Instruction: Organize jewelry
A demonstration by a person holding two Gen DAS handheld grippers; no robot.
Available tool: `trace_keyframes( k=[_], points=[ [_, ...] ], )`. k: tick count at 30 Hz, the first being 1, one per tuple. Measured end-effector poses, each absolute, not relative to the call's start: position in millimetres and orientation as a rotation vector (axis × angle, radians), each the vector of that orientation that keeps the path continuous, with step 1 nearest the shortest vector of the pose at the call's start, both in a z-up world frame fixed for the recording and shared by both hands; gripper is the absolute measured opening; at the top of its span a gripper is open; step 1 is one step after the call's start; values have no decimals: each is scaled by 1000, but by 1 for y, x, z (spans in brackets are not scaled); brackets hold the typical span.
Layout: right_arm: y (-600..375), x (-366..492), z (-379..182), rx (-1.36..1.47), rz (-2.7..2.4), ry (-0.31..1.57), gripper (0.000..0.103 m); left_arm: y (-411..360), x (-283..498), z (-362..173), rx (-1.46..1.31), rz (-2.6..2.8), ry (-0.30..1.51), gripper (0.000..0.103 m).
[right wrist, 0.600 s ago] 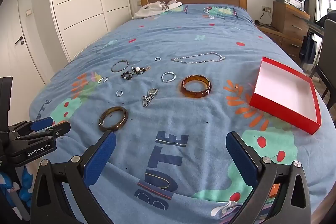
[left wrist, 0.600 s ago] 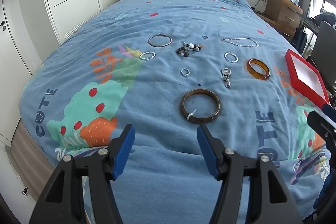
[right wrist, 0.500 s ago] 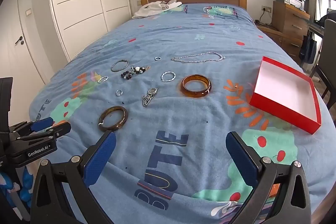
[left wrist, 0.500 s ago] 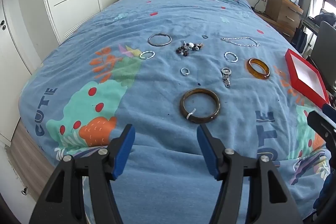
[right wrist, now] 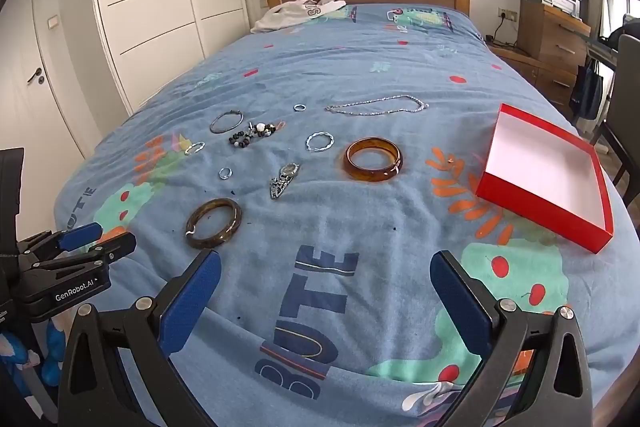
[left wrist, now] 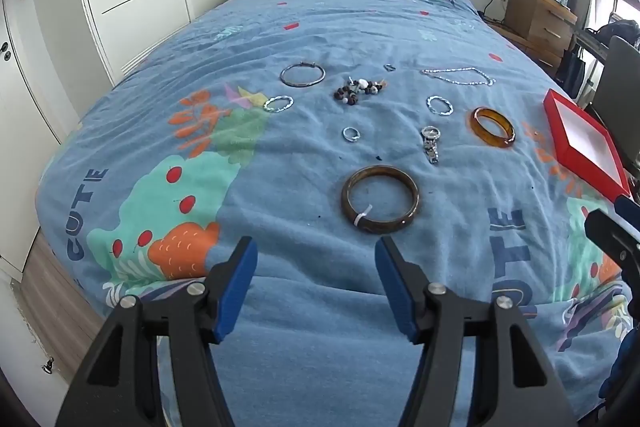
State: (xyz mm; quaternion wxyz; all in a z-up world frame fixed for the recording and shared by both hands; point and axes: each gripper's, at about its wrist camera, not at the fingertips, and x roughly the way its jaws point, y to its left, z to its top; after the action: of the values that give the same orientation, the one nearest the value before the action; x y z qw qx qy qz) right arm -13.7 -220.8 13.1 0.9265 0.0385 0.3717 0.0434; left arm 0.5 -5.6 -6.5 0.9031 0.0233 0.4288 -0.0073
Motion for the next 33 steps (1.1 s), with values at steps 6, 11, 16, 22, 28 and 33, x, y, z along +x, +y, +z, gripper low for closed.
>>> trace_keyframes(
  k=[6,11,16,22,28,33],
  points=[
    [-222,-13,11,81,87,761,102,-6,1,-6,60,-7,887,59],
    [-222,-13,11,78,87,763,102,-8,3,-5,66,-13,900,59],
    [-221,-13,11,75,89,764,102,-9,3,-4,68,-19,900,59],
    [-217,-13,11,64,97,771,102,-7,4,-8,54,-32,919,59],
    [-213,-12,11,58,106,778,102,-5,5,-8,58,-34,920,59],
    [-209,-12,10,51,113,788,102,-10,3,-9,65,-44,920,59]
  ],
)
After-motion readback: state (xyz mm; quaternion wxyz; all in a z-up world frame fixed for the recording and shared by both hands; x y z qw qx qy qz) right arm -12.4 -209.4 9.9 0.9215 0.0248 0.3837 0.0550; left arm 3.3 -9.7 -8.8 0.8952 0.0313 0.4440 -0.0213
